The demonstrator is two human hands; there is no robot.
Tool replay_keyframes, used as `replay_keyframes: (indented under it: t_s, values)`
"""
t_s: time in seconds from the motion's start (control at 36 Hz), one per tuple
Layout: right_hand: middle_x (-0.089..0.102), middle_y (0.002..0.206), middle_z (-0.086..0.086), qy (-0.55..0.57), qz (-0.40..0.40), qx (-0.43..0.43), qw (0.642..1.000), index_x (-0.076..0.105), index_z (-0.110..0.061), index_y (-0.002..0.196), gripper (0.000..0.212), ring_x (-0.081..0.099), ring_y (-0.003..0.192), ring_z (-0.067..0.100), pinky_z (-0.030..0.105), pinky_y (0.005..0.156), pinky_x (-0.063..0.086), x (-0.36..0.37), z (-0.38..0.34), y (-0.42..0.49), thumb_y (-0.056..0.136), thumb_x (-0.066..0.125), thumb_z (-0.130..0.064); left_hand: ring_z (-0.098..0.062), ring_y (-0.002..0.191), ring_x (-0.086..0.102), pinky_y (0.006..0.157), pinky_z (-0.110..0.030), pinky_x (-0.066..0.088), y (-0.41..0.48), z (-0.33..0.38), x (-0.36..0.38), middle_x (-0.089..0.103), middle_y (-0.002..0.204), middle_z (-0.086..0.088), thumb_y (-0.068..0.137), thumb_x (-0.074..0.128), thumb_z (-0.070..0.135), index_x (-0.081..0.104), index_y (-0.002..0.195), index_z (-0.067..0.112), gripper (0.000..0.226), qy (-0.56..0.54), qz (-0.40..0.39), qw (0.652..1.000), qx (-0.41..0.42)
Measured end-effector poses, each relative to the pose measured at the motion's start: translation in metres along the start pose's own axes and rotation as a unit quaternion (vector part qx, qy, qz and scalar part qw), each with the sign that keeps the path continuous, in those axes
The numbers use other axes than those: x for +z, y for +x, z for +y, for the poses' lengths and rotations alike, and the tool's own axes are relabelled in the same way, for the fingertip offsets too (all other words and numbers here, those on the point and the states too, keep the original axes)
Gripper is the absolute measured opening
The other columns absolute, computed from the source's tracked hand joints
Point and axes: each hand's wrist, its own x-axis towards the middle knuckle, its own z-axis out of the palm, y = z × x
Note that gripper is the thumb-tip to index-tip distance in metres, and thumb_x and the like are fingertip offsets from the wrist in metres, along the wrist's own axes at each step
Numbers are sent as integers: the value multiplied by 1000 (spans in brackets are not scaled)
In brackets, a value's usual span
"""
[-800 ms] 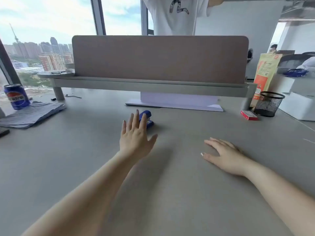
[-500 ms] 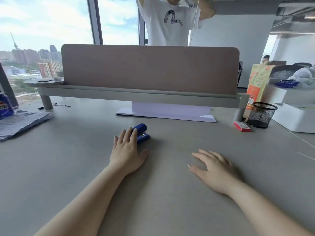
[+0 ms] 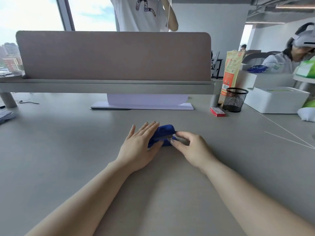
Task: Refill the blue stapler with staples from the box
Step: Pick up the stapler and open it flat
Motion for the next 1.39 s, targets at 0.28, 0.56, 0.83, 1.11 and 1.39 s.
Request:
replay_keyframes:
  t_s: [0.28,0.56,0.83,1.11,1.39]
  values:
    - [68,110,-15,9,9,5,1000,62,-35,103,35,59,109,13,41,97,47,4,7,6,70,69,-42,-15,112,55,114,-36,20,4,1,2,61,122,9,89,49,38,50,123,28,35,-37,48,998,11]
    - [68,101,-13,37,-23,-14,999,66,-32,92,26,62,101,16,44,93,50,2,2,1,68,73,-39,-12,108,57,115,-45,8,3,7,-1,60,116,10,82,39,60,51,123,35,50,-8,58,998,32]
    - [68,97,-9,4,-4,-51,999,65,-27,89,15,60,98,18,37,90,47,4,0,0,76,70,-33,-16,98,60,114,-37,9,6,15,-6,65,106,7,86,41,46,56,113,29,36,-37,110,990,75]
    - [64,94,-10,14,57,-52,997,64,-26,88,6,58,98,17,33,86,45,-4,10,8,82,65,-24,6,86,59,73,-7,41,6,-14,-41,59,95,20,87,59,23,49,102,27,19,-259,202,942,-68]
    - [70,94,1,16,88,-23,996,68,-19,89,8,61,90,20,32,80,47,-5,17,13,81,65,-18,-13,92,64,81,-29,45,-15,-63,-47,65,92,9,78,71,20,51,93,34,29,-260,147,944,-143]
